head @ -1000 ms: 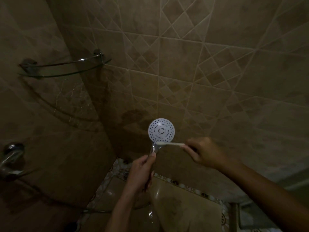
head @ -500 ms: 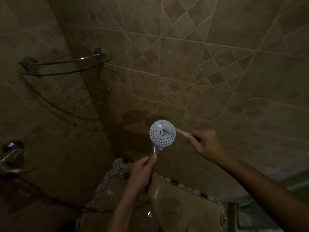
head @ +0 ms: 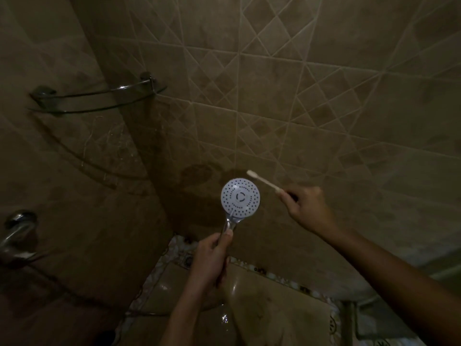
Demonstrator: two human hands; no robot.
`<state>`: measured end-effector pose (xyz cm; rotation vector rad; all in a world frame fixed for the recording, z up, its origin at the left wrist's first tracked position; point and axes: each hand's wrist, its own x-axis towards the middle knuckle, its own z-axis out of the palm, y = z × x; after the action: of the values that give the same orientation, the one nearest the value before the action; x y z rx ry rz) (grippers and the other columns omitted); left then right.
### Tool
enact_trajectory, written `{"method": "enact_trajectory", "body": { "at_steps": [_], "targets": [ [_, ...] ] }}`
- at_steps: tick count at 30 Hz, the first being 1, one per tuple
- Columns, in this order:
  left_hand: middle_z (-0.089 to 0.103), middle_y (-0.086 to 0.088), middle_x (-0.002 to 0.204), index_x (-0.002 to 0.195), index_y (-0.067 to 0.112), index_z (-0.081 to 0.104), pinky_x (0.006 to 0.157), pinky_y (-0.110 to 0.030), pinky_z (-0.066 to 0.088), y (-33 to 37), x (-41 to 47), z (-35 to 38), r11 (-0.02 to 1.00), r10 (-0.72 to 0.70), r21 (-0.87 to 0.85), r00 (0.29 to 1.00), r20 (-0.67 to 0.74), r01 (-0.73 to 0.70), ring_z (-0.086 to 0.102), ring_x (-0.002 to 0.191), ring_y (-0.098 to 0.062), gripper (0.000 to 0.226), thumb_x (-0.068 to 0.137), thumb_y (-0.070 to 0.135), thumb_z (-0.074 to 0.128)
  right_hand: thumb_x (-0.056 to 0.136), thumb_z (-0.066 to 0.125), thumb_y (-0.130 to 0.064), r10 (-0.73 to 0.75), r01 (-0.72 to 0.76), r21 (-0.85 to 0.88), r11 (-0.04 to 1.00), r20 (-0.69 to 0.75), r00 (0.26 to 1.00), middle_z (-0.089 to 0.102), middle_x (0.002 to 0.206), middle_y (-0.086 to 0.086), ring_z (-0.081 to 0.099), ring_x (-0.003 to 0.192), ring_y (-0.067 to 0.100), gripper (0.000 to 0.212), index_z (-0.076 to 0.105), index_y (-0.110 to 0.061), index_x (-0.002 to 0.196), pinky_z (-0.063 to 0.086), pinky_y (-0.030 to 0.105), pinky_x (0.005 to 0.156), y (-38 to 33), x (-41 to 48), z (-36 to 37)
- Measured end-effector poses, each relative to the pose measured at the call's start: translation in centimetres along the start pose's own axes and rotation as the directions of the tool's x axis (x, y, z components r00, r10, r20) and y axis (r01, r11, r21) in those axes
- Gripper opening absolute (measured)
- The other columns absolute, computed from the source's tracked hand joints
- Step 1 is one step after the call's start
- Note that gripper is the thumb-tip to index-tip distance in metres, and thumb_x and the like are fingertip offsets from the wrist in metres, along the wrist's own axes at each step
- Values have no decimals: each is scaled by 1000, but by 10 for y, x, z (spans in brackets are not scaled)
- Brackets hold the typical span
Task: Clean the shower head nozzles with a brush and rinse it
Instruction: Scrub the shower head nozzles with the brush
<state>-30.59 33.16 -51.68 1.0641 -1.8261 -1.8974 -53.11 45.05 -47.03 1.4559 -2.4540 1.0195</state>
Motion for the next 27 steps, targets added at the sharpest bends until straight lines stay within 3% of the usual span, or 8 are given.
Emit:
{"method": "enact_trajectory", "body": {
  "at_steps": [2, 5, 10, 15, 19, 21, 24, 27],
  "targets": [
    [49, -9, 51, 72, 12, 59, 35, -20, 31, -2, 0, -1, 1000, -1, 8, 1000, 3, 1, 41, 31, -16, 39, 99, 40, 56, 97, 59, -35, -56, 55, 46, 997, 20, 998, 60, 56, -11, 53, 45, 5, 27, 75, -20, 82, 41, 19, 45, -1, 0, -3],
    [52, -8, 53, 76, 9, 62, 36, -20, 33, -2, -1, -2, 999, 14, 50, 1000, 1, -14, 45, 33, -11, 39, 100, 39, 55, 98, 56, -36, -285, 265, 104, 959, 344, 895, 49, 53, -15, 47, 42, 6, 28, 62, -28, 73, 36, 14, 43, -14, -15, -1],
    [53, -9, 55, 69, 16, 59, 38, -22, 33, -6, 1, -3, 997, 21, 81, 1000, -9, -20, 46, 33, -9, 39, 99, 42, 55, 96, 63, -29, -29, 28, -34, 999, -18, 999, 63, 55, -5, 48, 42, 3, 27, 76, -13, 78, 39, 24, 43, -1, -2, 7],
    [53, 1, 50, 66, 18, 59, 41, -23, 33, -5, 1, -1, 997, 36, 74, 999, -22, -35, 46, 35, -5, 39, 99, 38, 56, 98, 60, -31, -302, 280, 115, 953, 313, 900, 49, 53, -15, 47, 41, 7, 29, 61, -27, 69, 33, 15, 42, -15, -15, 5],
    [49, -9, 52, 69, 14, 56, 34, -17, 29, -5, 0, -2, 997, 35, 69, 999, -23, -33, 42, 30, -11, 39, 100, 38, 56, 96, 61, -32, -27, 26, -29, 999, -22, 999, 60, 55, -5, 51, 43, 8, 31, 73, -13, 74, 38, 24, 44, -2, -1, 8],
    [48, -7, 50, 67, 15, 54, 33, -17, 29, -6, -1, -1, 998, 36, 62, 999, -33, -34, 41, 30, -11, 39, 99, 37, 56, 97, 57, -34, -147, 144, 50, 988, 71, 987, 59, 55, -7, 51, 44, 6, 32, 70, -17, 74, 39, 23, 44, -5, -5, 5],
    [47, -8, 51, 69, 14, 55, 32, -17, 28, -6, -1, 0, 997, 42, 63, 998, -36, -40, 41, 32, -13, 38, 100, 36, 56, 98, 57, -32, -353, 336, 110, 936, 340, 872, 50, 58, -14, 47, 45, 4, 28, 61, -23, 72, 39, 20, 45, -11, -17, 7],
    [46, -13, 54, 70, 13, 54, 32, -17, 28, -5, -1, -2, 997, 42, 64, 999, -30, -40, 41, 31, -15, 38, 100, 37, 55, 97, 55, -35, -112, 117, -41, 992, 103, 988, 57, 58, -8, 51, 46, 7, 31, 69, -16, 76, 44, 27, 44, -2, -4, 7]
  ]
}}
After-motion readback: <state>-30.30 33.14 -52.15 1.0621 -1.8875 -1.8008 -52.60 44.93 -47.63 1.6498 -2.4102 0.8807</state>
